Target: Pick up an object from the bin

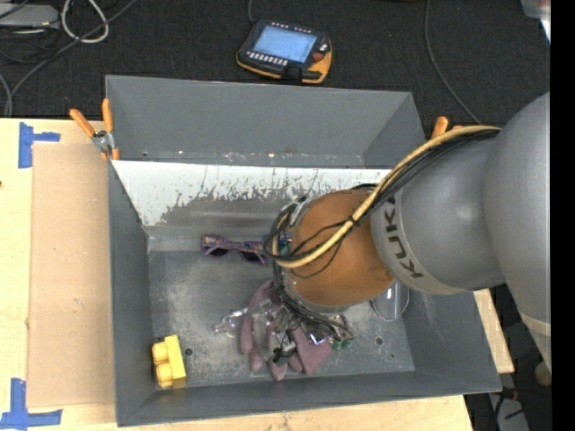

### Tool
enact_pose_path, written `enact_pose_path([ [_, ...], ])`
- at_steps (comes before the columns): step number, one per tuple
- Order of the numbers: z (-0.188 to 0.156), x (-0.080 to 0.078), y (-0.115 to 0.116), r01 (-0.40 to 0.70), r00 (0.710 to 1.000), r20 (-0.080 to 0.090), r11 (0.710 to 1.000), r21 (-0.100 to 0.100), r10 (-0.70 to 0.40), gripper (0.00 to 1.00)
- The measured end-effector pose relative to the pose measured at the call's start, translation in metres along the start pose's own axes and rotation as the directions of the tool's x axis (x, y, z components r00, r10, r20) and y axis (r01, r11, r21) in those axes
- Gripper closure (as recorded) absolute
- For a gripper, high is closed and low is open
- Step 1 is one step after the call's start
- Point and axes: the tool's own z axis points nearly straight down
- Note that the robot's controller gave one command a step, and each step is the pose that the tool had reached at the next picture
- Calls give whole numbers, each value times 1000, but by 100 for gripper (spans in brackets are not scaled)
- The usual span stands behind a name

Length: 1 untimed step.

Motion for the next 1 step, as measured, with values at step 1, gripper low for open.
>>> enact_pose_path([
  [1,2,3,-133,-171,985,14,985,7,171,100],
])
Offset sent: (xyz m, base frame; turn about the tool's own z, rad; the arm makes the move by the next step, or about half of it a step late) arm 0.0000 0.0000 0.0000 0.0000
